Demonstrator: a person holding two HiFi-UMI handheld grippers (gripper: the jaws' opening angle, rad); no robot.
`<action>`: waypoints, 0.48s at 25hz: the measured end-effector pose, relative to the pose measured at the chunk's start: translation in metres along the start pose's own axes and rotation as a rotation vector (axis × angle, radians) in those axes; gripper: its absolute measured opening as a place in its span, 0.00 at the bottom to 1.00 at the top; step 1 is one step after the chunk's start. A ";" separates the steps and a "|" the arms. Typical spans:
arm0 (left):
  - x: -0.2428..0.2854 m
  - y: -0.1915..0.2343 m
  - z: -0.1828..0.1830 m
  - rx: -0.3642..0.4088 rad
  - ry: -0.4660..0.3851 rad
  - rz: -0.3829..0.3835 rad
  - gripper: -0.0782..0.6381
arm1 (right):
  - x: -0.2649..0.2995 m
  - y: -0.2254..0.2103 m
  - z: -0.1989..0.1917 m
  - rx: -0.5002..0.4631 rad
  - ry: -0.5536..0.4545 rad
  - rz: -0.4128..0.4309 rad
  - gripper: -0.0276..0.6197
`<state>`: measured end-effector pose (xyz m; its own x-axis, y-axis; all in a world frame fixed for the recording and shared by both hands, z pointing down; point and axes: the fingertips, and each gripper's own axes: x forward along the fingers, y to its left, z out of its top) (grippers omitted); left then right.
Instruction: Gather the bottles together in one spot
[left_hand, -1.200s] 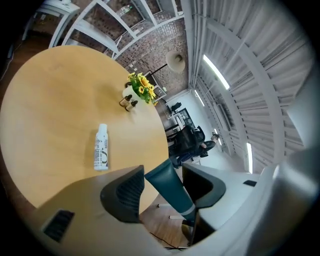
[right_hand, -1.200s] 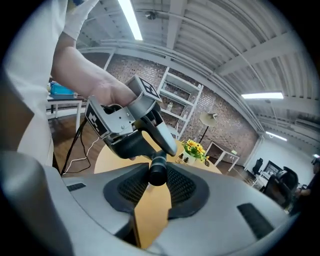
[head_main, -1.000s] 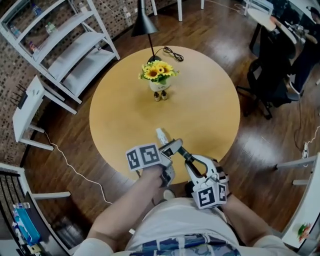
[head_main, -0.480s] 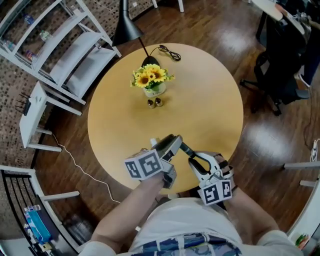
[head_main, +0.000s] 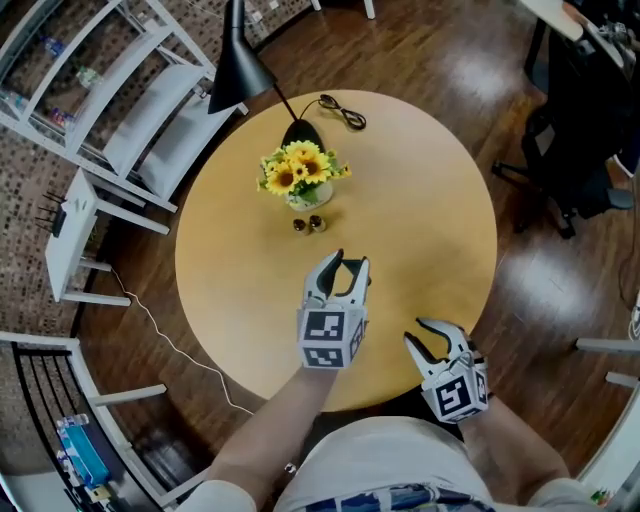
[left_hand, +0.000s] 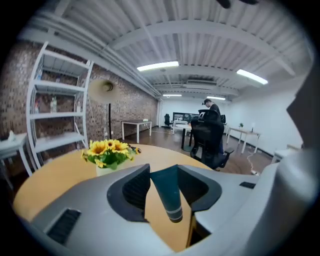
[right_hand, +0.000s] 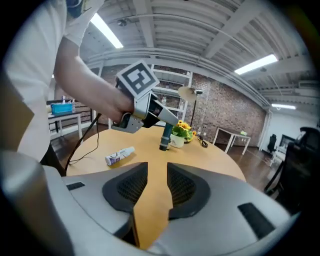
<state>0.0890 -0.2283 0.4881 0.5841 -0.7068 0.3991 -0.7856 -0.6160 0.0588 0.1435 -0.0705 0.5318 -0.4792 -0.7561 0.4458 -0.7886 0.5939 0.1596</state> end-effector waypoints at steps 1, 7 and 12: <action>0.012 0.006 0.001 0.047 -0.016 0.025 0.35 | -0.002 -0.006 -0.006 0.037 0.008 -0.003 0.26; 0.077 0.064 -0.001 0.111 -0.072 0.163 0.35 | -0.015 -0.032 -0.032 0.182 0.077 -0.026 0.26; 0.108 0.099 -0.008 0.108 -0.086 0.244 0.35 | -0.017 -0.035 -0.046 0.262 0.124 -0.001 0.34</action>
<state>0.0726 -0.3633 0.5449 0.3995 -0.8627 0.3100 -0.8813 -0.4545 -0.1291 0.1972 -0.0663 0.5596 -0.4404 -0.7078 0.5523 -0.8695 0.4895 -0.0661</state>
